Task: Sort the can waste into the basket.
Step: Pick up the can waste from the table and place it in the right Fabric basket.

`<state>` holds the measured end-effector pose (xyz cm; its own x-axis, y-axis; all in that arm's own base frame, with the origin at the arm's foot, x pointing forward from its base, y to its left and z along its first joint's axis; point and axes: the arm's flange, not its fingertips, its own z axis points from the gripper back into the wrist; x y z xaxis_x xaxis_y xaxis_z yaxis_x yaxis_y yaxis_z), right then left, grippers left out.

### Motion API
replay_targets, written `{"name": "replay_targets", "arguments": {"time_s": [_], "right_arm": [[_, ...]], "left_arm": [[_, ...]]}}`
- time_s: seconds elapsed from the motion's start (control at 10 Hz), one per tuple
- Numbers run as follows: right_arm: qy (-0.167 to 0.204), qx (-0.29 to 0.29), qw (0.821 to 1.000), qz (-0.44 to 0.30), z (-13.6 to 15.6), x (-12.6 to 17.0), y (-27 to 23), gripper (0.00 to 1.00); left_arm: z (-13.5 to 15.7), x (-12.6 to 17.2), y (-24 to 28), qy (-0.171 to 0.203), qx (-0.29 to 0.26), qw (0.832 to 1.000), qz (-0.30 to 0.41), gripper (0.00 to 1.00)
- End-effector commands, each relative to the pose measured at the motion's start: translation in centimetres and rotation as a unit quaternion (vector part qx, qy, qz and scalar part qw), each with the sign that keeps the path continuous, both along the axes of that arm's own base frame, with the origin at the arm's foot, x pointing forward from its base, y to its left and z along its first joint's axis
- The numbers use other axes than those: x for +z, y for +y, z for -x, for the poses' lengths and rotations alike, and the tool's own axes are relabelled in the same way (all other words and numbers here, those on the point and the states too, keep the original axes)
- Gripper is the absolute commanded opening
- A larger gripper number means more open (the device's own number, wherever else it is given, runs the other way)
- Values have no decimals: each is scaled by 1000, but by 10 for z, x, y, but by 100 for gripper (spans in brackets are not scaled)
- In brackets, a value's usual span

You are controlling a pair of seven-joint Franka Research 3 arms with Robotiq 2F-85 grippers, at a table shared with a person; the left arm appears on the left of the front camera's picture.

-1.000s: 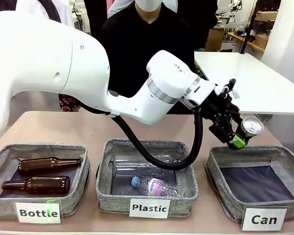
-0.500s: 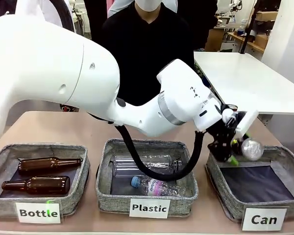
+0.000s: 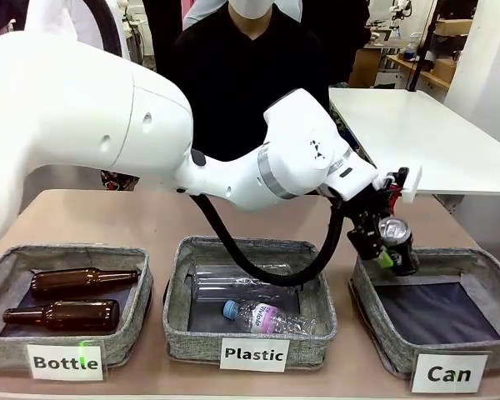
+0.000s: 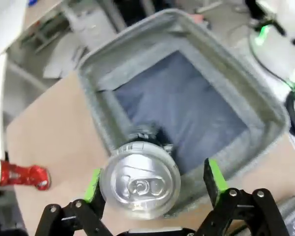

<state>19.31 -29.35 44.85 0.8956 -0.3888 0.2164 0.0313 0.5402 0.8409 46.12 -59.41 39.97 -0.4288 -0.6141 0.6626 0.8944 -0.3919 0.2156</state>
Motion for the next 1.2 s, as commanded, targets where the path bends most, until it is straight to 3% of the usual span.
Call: {"name": "replay_targets", "arguments": {"time_s": [0.0, 0.1, 0.2, 0.5, 0.7, 0.9, 1.1], "right_arm": [[12, -5, 1000, 1, 1, -1, 0, 100], [0, 0, 1000, 0, 0, 0, 0, 100], [0, 0, 1000, 0, 0, 0, 0, 100], [0, 0, 1000, 0, 0, 0, 0, 100], [0, 0, 1000, 0, 0, 0, 0, 100], [10, 25, 1000, -13, -6, 2, 19, 100], [22, 62, 998, -16, -21, 7, 62, 100]], "left_arm": [[4, -1, -12, -6, 76, 997, -25, 100], [-1, -3, -12, 33, 94, 994, -53, 100], [-4, -6, -12, 116, 81, 986, -91, 100], [-4, -2, -8, 111, 63, 990, -60, 100], [-10, 23, 17, 189, 43, 981, -25, 100], [-14, 61, 70, 272, 49, 961, -11, 100], [-7, 91, 151, 309, 38, 950, 22, 100]]}}
